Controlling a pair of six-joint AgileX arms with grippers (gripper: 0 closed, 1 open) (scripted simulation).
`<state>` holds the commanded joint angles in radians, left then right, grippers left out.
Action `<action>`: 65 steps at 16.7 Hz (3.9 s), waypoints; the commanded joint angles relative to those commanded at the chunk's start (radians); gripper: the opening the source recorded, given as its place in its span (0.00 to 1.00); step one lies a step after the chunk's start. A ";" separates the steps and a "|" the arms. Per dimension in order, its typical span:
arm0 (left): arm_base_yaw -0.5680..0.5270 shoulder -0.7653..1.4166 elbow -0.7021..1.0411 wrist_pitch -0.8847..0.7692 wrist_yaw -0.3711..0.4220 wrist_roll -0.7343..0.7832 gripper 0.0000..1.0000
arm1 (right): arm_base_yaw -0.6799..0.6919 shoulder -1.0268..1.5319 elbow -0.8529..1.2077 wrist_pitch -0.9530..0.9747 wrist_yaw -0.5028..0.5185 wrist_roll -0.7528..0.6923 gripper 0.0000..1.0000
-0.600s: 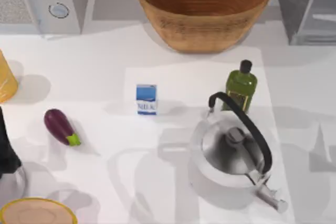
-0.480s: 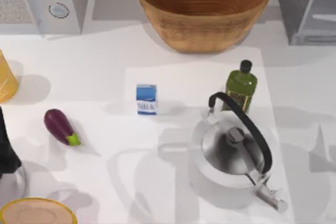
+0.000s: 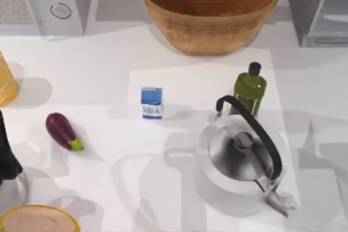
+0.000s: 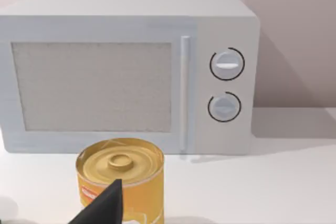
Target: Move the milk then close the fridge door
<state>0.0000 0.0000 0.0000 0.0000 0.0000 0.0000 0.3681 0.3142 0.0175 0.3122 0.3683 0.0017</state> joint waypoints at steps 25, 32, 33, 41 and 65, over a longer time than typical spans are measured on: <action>0.000 0.000 0.000 0.000 0.000 0.000 1.00 | 0.624 0.834 0.426 0.606 0.570 -0.038 1.00; 0.000 0.000 0.000 0.000 0.000 0.000 1.00 | 0.705 1.460 0.916 0.843 0.625 -0.043 1.00; 0.000 0.000 0.000 0.000 0.000 0.000 1.00 | 0.710 1.556 0.975 0.870 0.639 -0.037 1.00; 0.000 0.000 0.000 0.000 0.000 0.000 1.00 | 0.725 2.140 1.244 0.973 0.782 0.018 1.00; 0.000 0.000 0.000 0.000 0.000 0.000 1.00 | 0.643 2.267 1.320 0.916 0.740 0.017 1.00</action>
<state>0.0000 0.0000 0.0000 0.0000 0.0000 0.0000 1.0115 2.5815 1.3377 1.2278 1.1084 0.0182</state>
